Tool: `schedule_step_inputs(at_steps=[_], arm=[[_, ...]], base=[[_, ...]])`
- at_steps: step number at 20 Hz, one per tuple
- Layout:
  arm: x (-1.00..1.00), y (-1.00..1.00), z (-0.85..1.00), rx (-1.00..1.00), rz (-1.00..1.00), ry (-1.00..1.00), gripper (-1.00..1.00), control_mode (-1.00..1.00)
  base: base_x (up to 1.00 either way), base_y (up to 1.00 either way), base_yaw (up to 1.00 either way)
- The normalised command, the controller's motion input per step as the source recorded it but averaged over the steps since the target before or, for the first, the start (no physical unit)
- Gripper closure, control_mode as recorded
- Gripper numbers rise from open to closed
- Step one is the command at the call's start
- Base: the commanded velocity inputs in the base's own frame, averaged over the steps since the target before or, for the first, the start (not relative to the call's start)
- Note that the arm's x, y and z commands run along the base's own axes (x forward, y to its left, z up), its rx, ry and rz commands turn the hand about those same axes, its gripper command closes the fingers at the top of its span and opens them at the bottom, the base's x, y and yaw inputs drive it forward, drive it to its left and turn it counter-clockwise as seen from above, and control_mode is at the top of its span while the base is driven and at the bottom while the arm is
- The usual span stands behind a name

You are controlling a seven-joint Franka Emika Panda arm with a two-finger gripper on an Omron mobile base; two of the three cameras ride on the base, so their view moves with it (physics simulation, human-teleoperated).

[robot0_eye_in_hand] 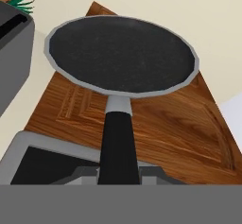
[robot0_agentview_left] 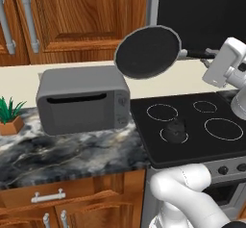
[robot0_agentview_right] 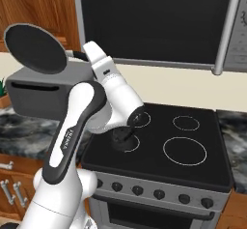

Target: Pick the pan from the cabinet and place it on the stove. Then turn on the stove burner for the pan.

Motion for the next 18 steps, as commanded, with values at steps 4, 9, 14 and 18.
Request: schedule_step_inputs(at_steps=[4,9,14,18], arm=[[0.0,0.0,0.0,0.0,0.0,0.0,1.0,1.0],[0.0,0.0,0.0,0.0,0.0,0.0,1.0,1.0],[0.0,0.0,0.0,0.0,0.0,0.0,1.0,1.0],[0.0,0.0,0.0,0.0,0.0,0.0,1.0,1.0]], base=[[0.28,0.14,0.0],[0.25,0.14,0.0],[0.07,0.04,0.0],[0.0,0.0,0.0]])
